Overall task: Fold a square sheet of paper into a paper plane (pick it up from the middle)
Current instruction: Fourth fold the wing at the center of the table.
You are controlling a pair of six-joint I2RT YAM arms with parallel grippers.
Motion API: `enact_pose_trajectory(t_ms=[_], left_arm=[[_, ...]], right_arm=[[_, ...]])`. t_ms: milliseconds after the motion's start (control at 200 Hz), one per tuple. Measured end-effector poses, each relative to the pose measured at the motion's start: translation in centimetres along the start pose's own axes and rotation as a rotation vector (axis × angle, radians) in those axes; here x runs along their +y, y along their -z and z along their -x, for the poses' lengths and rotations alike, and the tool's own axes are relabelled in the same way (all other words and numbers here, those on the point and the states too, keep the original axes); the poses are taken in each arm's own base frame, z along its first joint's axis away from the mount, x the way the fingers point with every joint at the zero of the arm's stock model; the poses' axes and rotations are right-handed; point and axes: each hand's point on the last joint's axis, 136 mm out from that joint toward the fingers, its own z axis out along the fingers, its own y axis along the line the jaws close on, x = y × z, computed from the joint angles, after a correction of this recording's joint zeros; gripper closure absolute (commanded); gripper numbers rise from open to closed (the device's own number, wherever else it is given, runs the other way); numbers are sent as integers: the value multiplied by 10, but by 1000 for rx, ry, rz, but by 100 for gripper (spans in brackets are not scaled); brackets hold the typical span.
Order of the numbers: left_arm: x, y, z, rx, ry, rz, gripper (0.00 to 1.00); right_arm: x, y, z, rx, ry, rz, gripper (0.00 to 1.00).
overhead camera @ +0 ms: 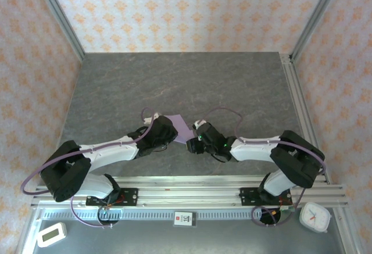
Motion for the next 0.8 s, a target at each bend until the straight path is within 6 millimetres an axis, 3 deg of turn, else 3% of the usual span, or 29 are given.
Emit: enact_pose_trajectory(t_ms=[305, 801], left_arm=[[-1, 0, -1, 3, 0, -2, 100], [-1, 0, 0, 10, 5, -4, 100]], right_arm=[[7, -6, 13, -20, 17, -9, 59], [-1, -13, 7, -5, 26, -47, 69]])
